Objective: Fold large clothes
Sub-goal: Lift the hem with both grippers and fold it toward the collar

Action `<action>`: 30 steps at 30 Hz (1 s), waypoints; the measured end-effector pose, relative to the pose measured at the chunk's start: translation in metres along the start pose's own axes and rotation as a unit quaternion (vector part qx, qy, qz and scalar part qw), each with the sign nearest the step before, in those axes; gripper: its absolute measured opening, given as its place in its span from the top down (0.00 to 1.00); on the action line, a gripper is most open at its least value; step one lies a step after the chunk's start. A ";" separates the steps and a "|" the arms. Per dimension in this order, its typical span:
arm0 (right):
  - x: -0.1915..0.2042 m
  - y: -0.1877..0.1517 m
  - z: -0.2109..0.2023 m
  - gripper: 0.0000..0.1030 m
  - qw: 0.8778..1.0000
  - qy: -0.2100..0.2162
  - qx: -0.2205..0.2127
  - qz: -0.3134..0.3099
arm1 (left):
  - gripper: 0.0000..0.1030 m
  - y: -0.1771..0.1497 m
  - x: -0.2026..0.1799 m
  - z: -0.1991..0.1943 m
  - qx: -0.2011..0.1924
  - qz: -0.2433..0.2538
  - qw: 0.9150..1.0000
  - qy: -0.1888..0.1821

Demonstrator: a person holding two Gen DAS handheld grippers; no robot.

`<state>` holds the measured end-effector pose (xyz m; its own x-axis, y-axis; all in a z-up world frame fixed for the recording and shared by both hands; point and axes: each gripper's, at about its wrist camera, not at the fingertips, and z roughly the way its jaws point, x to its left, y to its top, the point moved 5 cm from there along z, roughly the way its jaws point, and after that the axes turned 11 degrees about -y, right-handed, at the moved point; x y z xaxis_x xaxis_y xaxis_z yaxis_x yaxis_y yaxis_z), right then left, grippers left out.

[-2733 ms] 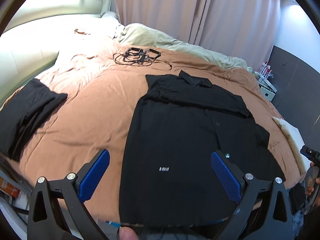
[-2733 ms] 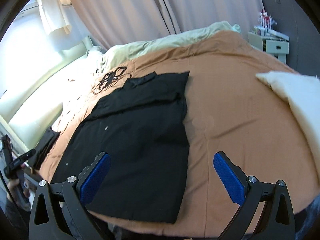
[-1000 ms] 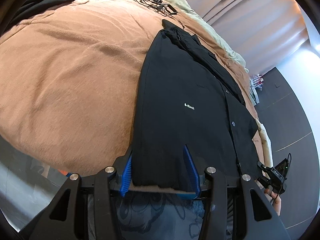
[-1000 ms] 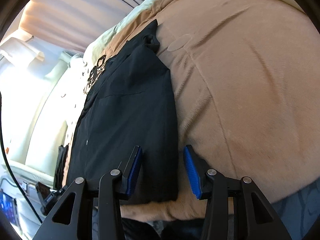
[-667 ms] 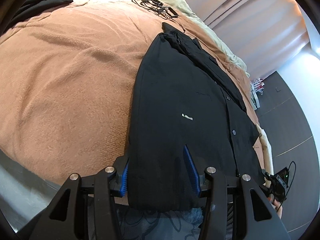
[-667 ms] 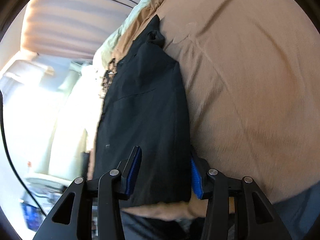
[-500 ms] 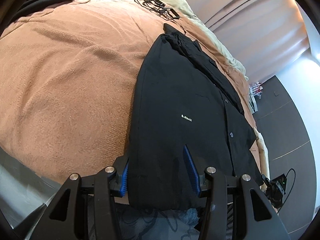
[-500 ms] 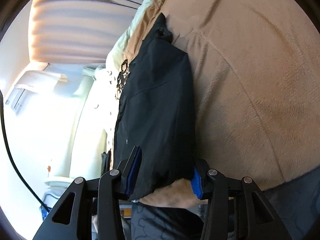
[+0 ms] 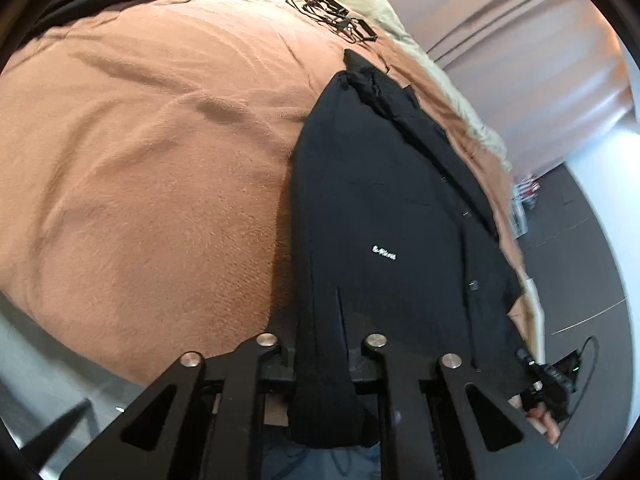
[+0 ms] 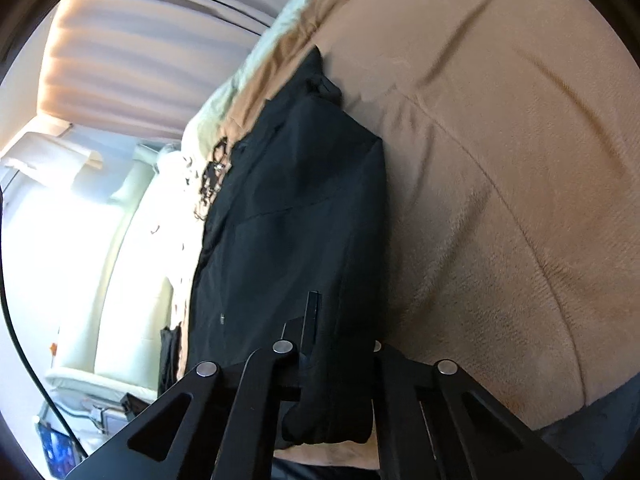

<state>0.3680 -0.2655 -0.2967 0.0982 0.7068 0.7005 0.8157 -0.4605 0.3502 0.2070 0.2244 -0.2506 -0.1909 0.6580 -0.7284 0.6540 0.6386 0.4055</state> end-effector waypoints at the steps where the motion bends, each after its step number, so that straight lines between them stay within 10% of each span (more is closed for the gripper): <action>1: 0.002 0.000 -0.004 0.96 1.000 0.004 -0.005 -0.004 | 0.88 0.000 -0.002 -0.004 -0.003 0.002 1.000 -0.005; 20: 0.057 0.012 -0.125 0.97 0.989 0.098 -0.097 -0.061 | 0.94 0.010 -0.150 -0.101 -0.077 0.114 0.985 -0.100; 30: 0.102 0.011 -0.225 0.97 0.968 0.154 -0.167 -0.109 | 0.94 0.006 -0.230 -0.191 -0.141 0.183 0.959 -0.161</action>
<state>0.2589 -0.3189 -0.0815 -0.2728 0.6363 0.7216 0.5634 -0.5023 0.6559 0.1145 0.1529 0.0252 0.2802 0.7304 -0.6230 0.4007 0.5007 0.7673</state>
